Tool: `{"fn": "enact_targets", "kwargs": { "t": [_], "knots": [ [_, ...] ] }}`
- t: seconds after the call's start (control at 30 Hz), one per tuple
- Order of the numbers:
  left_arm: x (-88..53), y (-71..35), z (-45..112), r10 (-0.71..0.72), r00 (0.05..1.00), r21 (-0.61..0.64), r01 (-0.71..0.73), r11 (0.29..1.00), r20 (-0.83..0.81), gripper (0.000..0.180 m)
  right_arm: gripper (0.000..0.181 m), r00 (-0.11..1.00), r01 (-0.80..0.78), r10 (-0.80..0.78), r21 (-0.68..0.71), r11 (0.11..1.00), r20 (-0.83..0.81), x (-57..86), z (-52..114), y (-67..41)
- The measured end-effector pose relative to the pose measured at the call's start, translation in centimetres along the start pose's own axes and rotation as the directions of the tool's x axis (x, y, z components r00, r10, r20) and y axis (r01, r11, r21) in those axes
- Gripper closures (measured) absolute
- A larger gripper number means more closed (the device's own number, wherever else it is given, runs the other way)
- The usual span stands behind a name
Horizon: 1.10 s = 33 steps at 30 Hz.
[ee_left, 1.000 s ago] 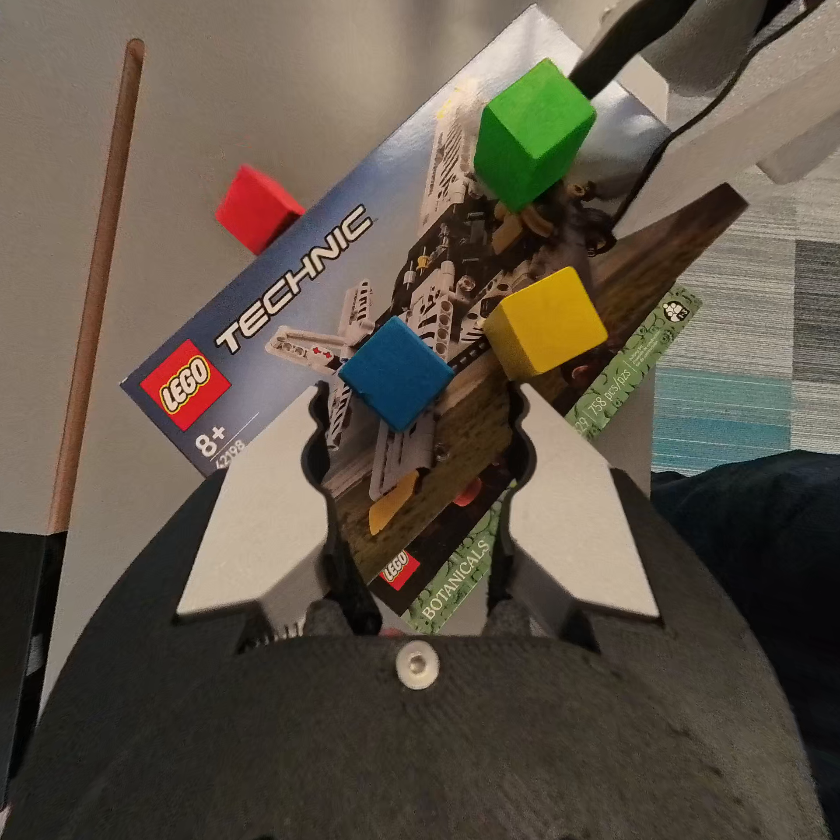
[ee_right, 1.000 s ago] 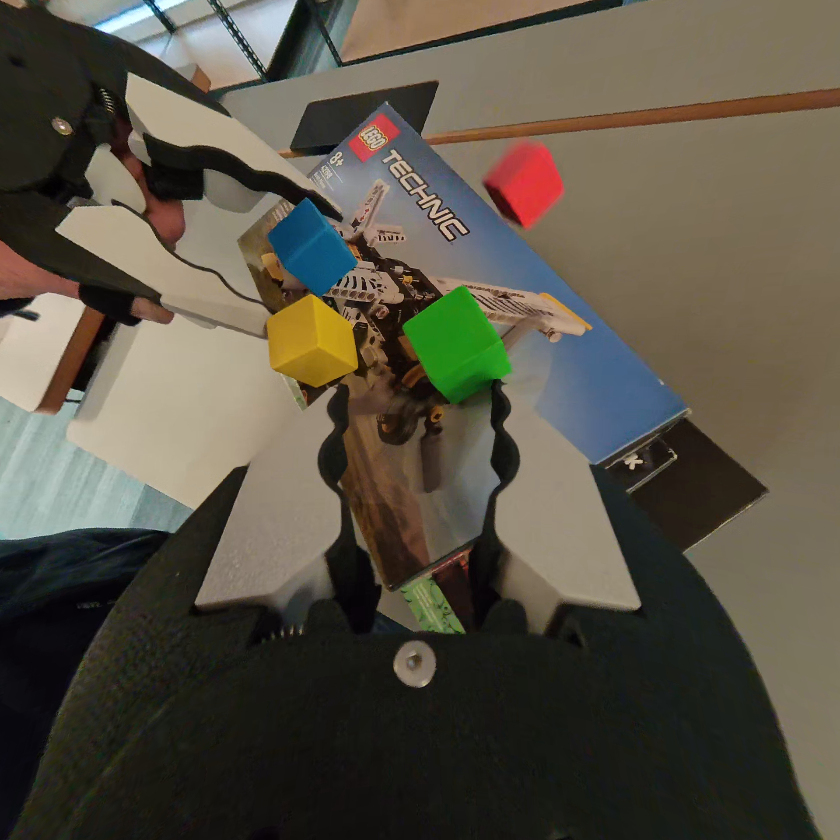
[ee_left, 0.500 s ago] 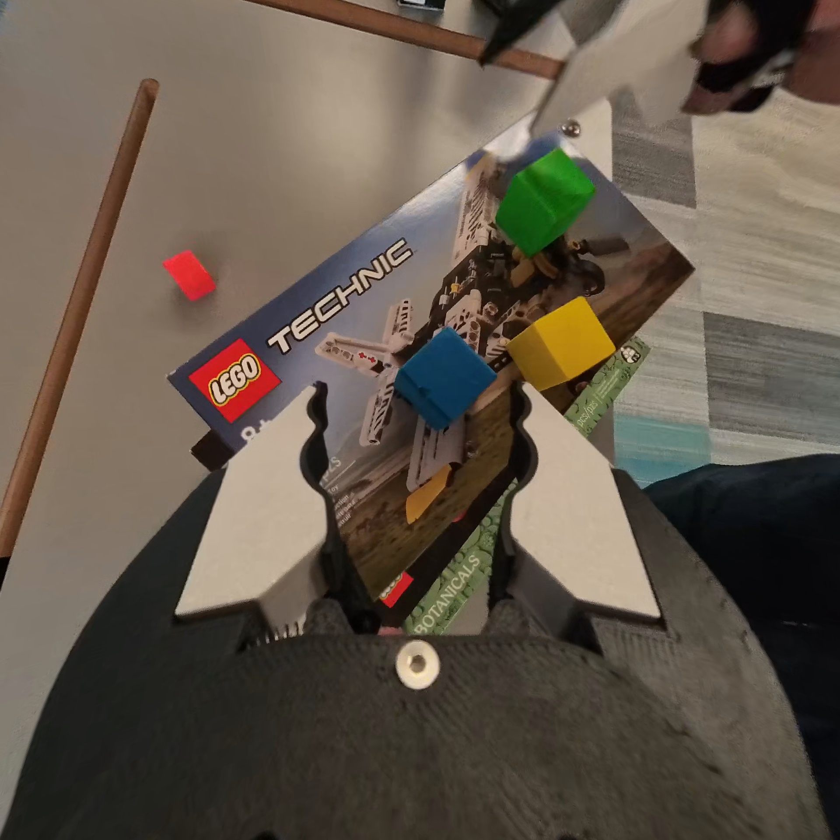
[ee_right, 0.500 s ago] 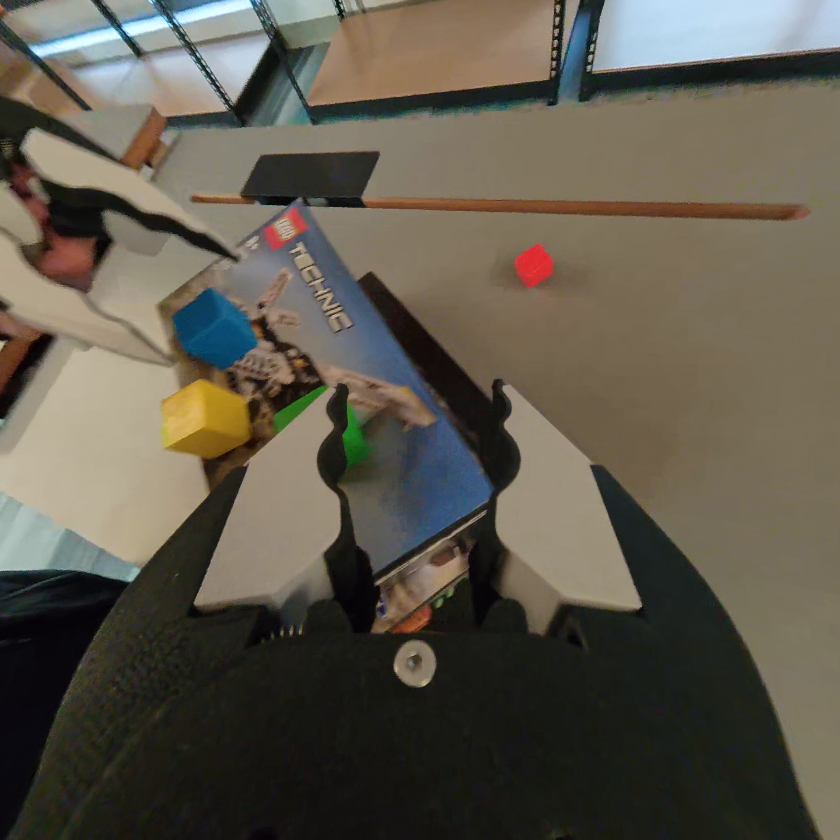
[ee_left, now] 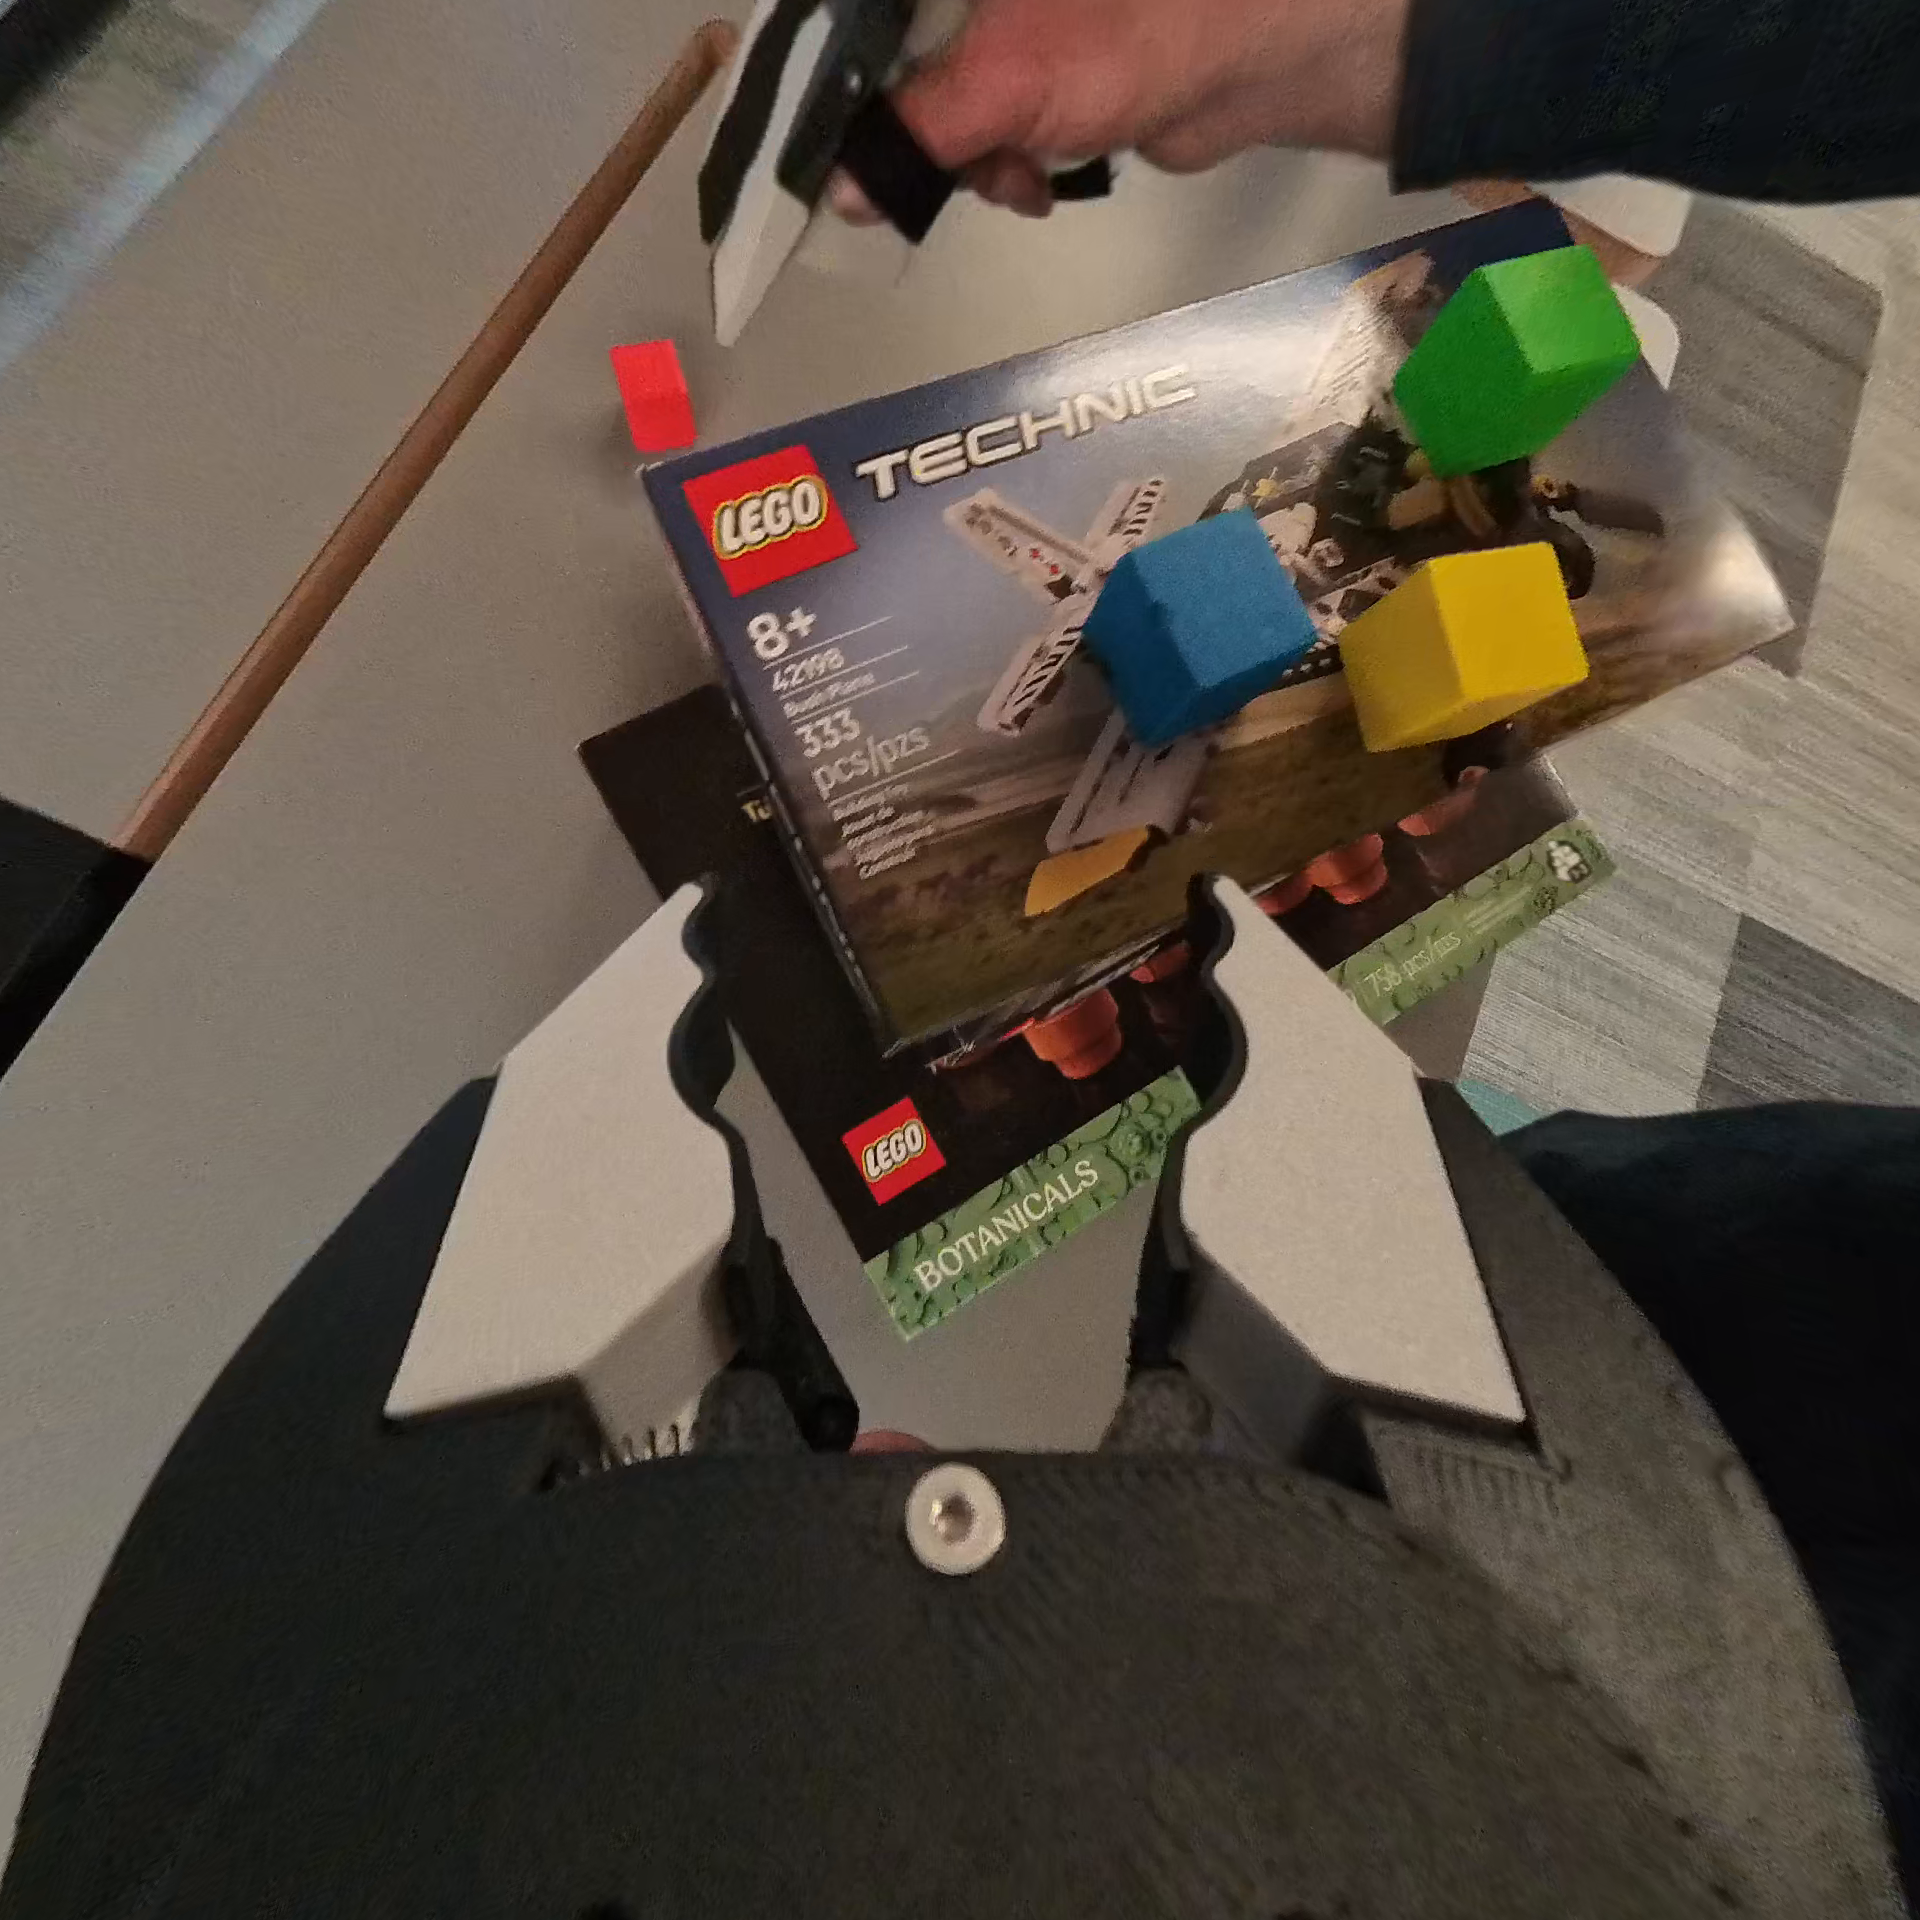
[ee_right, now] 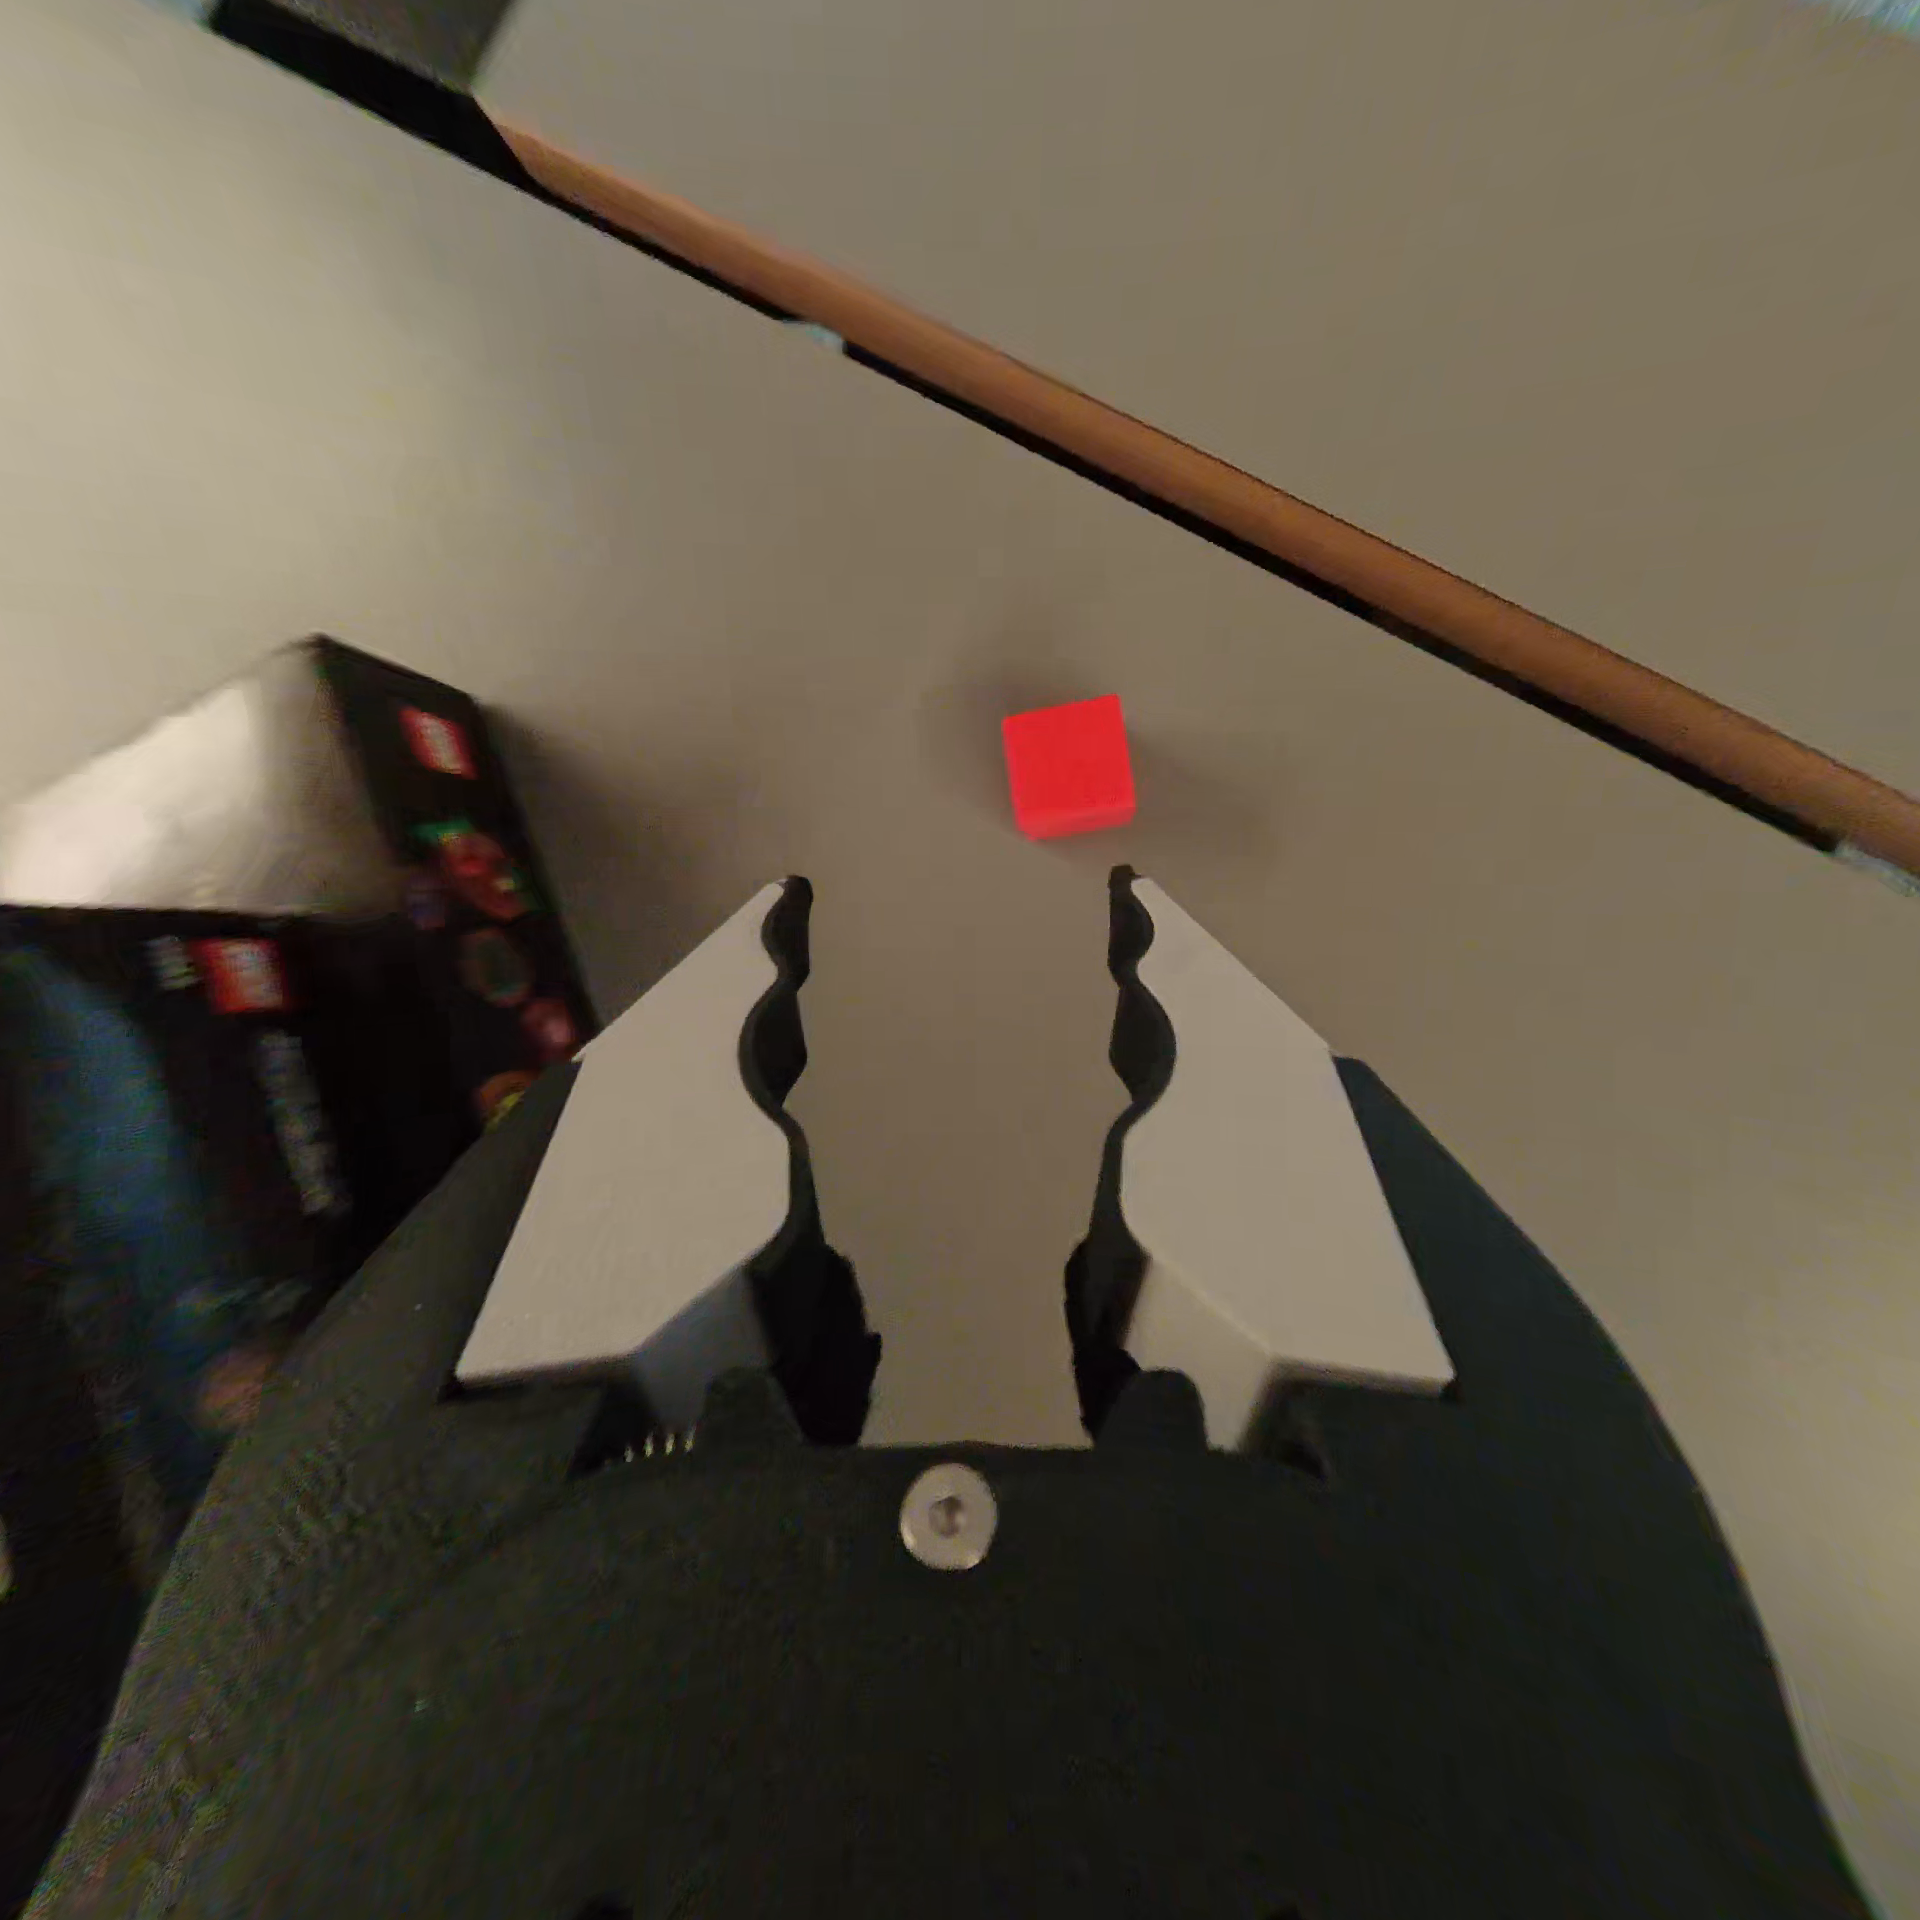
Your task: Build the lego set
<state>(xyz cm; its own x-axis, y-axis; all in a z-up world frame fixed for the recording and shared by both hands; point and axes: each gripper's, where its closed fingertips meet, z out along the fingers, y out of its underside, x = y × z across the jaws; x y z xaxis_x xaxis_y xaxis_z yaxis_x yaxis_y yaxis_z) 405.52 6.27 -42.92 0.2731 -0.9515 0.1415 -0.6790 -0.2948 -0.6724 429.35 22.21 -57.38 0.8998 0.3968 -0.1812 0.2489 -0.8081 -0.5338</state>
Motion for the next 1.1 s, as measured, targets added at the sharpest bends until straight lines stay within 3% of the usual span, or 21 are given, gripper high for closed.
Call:
{"fn": "enact_targets", "kwargs": {
  "t": [0.13,0.23,0.33,0.6,0.8,0.9,1.1],
  "knots": [
    [-0.1,0.8,-0.9,-0.019,0.999,-0.021,0.019,1.0,0.033,0.095,0.126,0.994,0.091,-0.097,-0.129,0.988,-0.046,1.6,5.3,0.6],
    [0.2,0.7,-0.9,-0.031,0.999,-0.021,0.032,0.999,0.036,0.096,0.148,0.981,0.152,-0.174,-0.22,0.964,-0.084,2.5,7.3,1.9],
    [0.8,-0.4,-0.4,-0.02,1.0,-0.004,0.02,1.0,0.018,0.097,0.149,0.983,0.163,-0.176,-0.19,0.968,-0.052,1.6,6.5,1.5],
    [3.8,-3.8,2.8,0.105,0.99,-0.007,-0.106,0.994,-0.091,0.109,0.149,0.973,0.196,-0.207,0.109,0.974,0.103,-7.6,-11.1,-2.7],
    [5.9,-3.8,4.8,0.179,0.97,-0.065,-0.192,0.979,-0.166,0.124,0.149,0.942,0.268,-0.277,0.069,0.961,0.189,-15.6,-22.0,3.2],
    [6.1,-3.6,5.4,0.18,0.968,-0.085,-0.197,0.977,-0.175,0.138,0.149,0.944,0.281,-0.271,-0.026,0.959,0.186,-18.1,-22.9,6.6],
    [5.5,-4.2,5.8,0.185,0.973,-0.077,-0.196,0.978,-0.139,0.14,0.146,0.952,0.283,-0.265,-0.116,0.952,0.151,-20.1,-21.3,9.1]
  ]
}}
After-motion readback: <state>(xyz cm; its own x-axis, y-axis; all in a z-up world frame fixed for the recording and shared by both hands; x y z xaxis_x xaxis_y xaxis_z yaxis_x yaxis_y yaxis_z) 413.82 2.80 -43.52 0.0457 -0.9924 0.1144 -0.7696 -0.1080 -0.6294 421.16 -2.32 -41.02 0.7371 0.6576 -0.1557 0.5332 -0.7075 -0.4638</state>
